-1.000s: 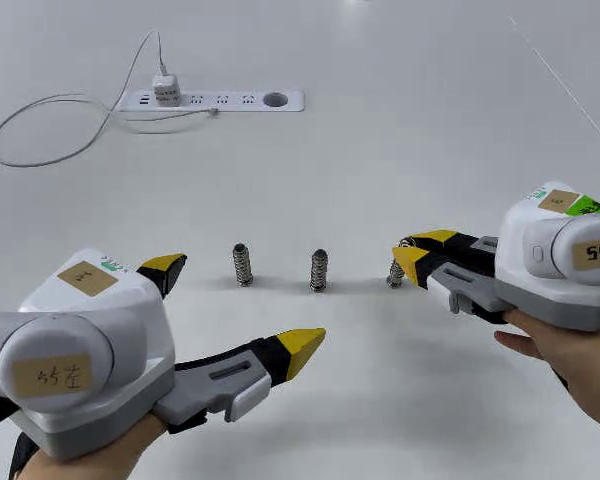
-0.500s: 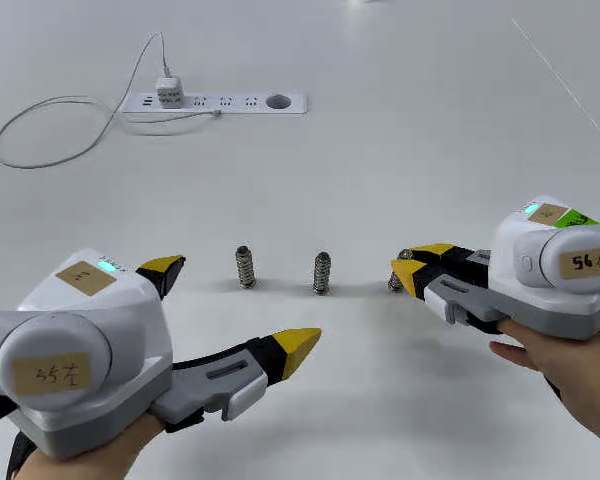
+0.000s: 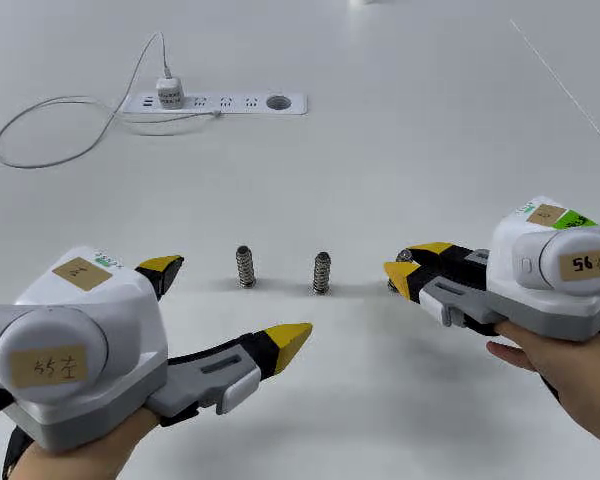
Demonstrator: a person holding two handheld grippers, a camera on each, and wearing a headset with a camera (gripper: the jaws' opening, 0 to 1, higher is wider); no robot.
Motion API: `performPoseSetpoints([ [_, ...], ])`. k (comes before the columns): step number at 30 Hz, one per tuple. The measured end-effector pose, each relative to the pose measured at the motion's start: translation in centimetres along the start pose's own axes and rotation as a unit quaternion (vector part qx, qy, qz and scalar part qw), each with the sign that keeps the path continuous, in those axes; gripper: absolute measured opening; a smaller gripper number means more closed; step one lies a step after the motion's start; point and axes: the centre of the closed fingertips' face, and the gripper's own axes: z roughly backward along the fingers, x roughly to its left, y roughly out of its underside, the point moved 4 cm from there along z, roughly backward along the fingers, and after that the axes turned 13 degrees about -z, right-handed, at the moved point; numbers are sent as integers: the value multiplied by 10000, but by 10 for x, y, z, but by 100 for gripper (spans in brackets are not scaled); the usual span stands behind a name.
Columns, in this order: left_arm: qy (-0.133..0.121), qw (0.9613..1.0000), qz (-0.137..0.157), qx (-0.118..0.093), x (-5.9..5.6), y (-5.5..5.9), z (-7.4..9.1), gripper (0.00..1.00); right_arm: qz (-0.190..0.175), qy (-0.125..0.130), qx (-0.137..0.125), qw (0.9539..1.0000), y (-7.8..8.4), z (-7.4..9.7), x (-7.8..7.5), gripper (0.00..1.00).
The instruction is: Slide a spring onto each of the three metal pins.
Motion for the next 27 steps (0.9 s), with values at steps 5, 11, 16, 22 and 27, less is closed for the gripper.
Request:
performPoseSetpoints([
  [5, -17, 10000, 5, -5, 3, 0, 1, 84, -57, -10, 3, 10000, -4, 5, 3, 24],
  [11, 6, 10000, -26, 46, 5, 1, 0, 82, -148, -66, 101, 9998, -7, 13, 7, 30],
  [16, 56, 9999, -27, 102, 8, 2, 0, 82, -167, -116, 107, 9997, -11, 20, 10, 36],
  [22, 134, 9998, -42, 124, 9, 2, 2, 82, -221, -243, 334, 9989, -9, 27, 17, 48],
  [27, 172, 9998, -53, 101, 11, -1, 5, 85, -166, -314, 475, 9982, -6, 33, 23, 54],
])
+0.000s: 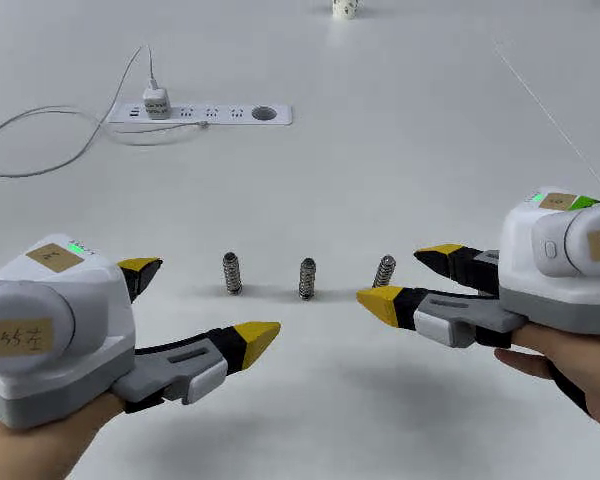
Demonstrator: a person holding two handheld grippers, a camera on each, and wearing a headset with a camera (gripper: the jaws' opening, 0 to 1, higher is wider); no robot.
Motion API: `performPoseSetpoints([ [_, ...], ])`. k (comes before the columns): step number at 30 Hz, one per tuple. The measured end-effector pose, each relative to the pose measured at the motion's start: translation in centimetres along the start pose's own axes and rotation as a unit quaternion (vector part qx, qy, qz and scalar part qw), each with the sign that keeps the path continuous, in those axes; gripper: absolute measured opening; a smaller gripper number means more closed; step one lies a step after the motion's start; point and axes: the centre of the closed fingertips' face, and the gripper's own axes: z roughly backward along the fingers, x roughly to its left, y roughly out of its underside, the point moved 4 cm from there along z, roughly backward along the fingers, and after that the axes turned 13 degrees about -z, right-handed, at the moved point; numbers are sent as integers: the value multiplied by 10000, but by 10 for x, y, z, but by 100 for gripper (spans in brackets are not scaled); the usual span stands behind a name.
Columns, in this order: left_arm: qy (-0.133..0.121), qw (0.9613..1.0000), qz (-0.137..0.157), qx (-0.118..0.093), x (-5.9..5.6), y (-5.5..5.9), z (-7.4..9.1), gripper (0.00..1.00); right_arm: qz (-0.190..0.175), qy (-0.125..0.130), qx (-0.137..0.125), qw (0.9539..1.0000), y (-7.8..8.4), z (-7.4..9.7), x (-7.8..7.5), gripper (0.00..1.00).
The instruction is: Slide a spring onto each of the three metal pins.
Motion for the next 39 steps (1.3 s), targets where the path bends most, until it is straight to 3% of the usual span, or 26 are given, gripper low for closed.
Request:
performPoseSetpoints([
  [17, 88, 9998, 88, 128, 0, 0, 8, 93, -104, -31, 250, 9996, 10, 15, 7, 66],
  [39, 160, 9996, 116, 215, -5, 5, 11, 100, -141, -80, 318, 9994, 14, 19, 10, 78],
])
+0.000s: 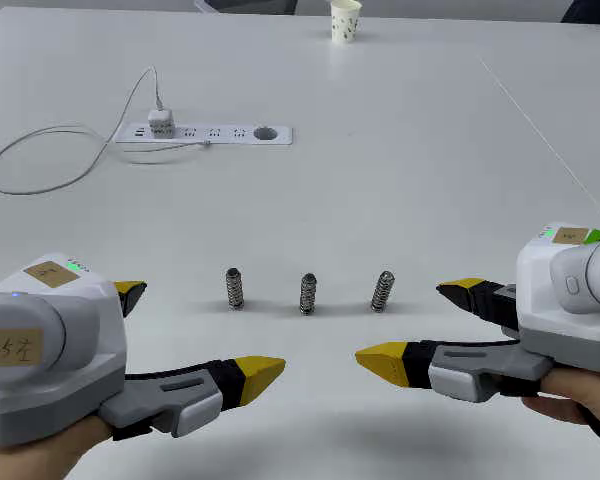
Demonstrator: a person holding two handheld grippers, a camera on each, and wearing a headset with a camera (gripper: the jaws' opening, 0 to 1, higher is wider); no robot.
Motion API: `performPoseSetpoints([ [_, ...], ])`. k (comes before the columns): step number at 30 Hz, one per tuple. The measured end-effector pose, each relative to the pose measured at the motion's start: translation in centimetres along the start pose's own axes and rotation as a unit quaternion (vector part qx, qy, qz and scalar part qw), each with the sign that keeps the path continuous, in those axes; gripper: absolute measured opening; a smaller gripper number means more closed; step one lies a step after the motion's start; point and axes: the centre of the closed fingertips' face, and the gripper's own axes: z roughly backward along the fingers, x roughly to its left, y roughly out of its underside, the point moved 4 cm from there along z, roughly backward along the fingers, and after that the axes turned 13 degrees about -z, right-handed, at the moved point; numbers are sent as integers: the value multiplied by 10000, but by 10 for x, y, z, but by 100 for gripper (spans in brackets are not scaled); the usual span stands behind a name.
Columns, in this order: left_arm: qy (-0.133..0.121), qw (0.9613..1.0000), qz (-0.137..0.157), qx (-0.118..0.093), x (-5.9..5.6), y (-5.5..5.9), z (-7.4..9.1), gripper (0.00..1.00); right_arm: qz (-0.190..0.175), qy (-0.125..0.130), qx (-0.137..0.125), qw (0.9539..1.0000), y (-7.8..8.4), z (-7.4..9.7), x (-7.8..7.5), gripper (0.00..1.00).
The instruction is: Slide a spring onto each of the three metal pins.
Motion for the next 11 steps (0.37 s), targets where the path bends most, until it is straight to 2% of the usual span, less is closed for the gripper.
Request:
performPoseSetpoints([
  [11, 22, 10000, -22, -25, 0, 0, 1, 100, -21, 18, -53, 10000, -2, 2, -1, 80],
])
